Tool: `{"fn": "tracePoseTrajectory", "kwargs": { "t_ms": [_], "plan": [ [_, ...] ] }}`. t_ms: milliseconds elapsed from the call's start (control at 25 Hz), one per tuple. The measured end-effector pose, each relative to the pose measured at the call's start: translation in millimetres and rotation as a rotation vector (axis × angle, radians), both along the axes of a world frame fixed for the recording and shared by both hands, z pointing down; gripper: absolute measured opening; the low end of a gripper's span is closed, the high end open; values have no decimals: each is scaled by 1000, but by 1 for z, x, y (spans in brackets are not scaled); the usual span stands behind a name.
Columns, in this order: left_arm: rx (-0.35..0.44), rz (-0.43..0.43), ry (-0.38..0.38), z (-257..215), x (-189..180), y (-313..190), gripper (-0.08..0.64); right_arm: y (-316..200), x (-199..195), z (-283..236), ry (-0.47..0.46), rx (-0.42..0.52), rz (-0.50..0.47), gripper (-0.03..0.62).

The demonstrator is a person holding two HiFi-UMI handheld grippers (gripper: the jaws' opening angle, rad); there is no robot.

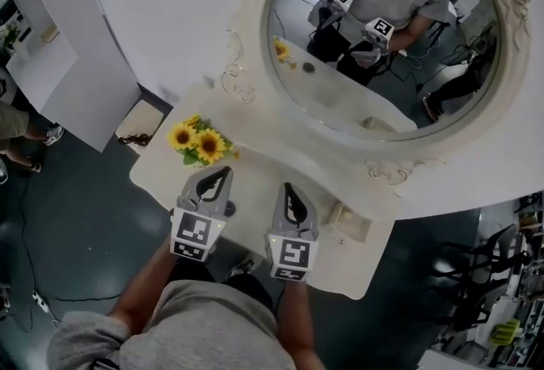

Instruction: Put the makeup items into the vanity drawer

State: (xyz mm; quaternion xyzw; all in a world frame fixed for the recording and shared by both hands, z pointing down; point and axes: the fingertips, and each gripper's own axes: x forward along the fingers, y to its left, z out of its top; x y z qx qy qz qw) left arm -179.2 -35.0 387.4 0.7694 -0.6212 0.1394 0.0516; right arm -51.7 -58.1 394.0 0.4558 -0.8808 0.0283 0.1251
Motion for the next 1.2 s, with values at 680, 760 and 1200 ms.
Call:
{"fn": "tracePoseTrajectory", "kwargs": {
  "t_ms": [680,760,1200],
  "plan": [
    [-261,-98,45,120,-64,66,11,58,-76,129,79,-260,-140,5],
    [-282,-98,51,134,-65,70,11,64,-78,144,87,-288,-146,5],
    [-370,-112,97,191,-61,86,11,84,-85,216,149,-400,-197,5]
  ]
}}
